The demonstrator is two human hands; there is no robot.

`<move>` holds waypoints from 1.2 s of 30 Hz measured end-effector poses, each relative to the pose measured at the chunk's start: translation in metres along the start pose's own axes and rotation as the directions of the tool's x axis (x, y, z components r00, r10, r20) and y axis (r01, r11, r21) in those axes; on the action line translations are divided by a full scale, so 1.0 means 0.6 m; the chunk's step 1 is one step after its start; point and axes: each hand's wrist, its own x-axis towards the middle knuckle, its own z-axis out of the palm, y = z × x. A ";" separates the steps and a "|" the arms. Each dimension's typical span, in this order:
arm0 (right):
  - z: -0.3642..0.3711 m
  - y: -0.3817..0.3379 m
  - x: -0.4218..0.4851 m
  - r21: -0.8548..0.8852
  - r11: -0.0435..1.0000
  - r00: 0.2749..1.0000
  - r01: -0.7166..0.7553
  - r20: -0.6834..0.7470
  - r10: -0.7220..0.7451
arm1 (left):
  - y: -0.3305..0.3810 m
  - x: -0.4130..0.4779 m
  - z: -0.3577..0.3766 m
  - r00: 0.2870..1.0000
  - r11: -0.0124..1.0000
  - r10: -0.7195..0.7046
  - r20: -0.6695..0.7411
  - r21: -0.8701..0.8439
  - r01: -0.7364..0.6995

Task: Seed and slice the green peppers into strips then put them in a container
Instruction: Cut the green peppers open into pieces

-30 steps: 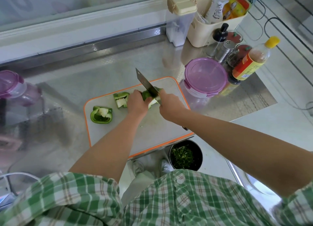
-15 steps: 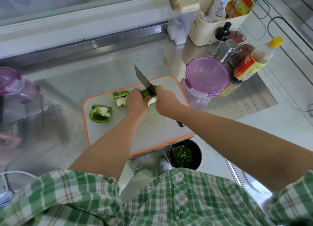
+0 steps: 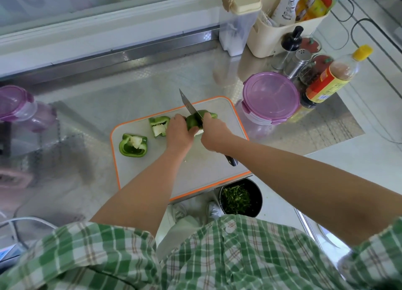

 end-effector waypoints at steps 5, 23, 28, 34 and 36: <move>-0.006 0.012 -0.002 -0.024 1.000 1.000 -0.011 0.005 0.012 | 0.004 -0.004 -0.001 1.000 1.000 0.002 0.006 -0.009 -0.002; 0.028 0.038 0.005 -0.012 1.000 0.999 -0.014 0.046 0.015 | -0.021 0.007 0.003 0.999 0.999 0.009 0.035 -0.037 -0.008; 0.056 0.041 0.014 0.018 0.999 0.999 -0.035 -0.017 0.035 | -0.031 0.014 0.001 0.998 0.998 0.038 0.049 -0.050 -0.036; 0.092 0.055 0.022 0.049 0.998 0.994 -0.043 -0.093 0.048 | -0.043 0.006 -0.007 0.996 0.993 0.066 0.054 -0.098 -0.060; 0.096 0.055 0.027 0.047 0.998 0.994 -0.037 -0.105 0.042 | -0.051 0.002 -0.008 0.996 0.990 0.057 0.062 -0.131 -0.049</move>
